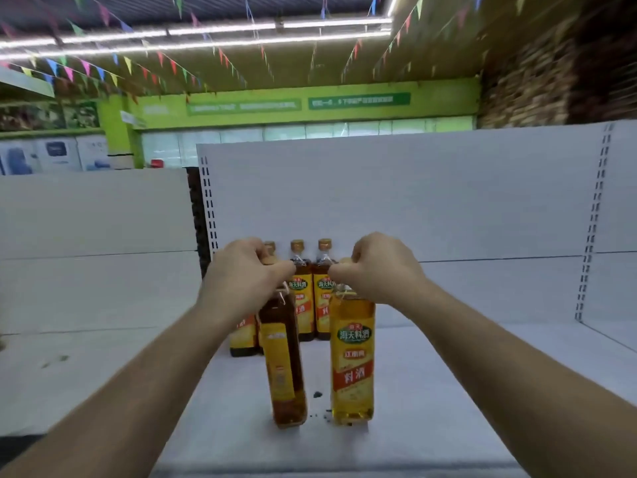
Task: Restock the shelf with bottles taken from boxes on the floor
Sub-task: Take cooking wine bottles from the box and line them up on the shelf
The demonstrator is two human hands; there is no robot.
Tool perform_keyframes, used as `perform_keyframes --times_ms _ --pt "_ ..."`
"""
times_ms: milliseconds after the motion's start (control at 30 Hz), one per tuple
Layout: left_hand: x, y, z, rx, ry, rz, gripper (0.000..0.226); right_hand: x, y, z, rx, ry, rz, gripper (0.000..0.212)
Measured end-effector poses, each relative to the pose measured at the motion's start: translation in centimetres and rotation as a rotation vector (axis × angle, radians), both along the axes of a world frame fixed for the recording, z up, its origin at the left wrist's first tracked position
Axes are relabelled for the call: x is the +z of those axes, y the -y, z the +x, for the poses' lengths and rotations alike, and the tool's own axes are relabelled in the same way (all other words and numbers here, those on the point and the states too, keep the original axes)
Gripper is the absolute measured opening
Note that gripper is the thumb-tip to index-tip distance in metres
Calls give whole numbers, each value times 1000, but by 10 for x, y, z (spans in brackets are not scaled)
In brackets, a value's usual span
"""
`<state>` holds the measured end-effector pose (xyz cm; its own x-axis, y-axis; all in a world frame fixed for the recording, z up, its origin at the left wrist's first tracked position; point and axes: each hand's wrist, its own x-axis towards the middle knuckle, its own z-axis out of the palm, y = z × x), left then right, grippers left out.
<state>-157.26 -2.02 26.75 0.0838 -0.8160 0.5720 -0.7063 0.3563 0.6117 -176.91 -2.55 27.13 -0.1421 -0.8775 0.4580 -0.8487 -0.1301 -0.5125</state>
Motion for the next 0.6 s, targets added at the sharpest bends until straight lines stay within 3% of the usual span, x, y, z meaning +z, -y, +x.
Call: perform_keyframes --times_ms 600 --pt "-26 69 10 -80 21 53 29 -13 31 24 -139 -39 61 37"
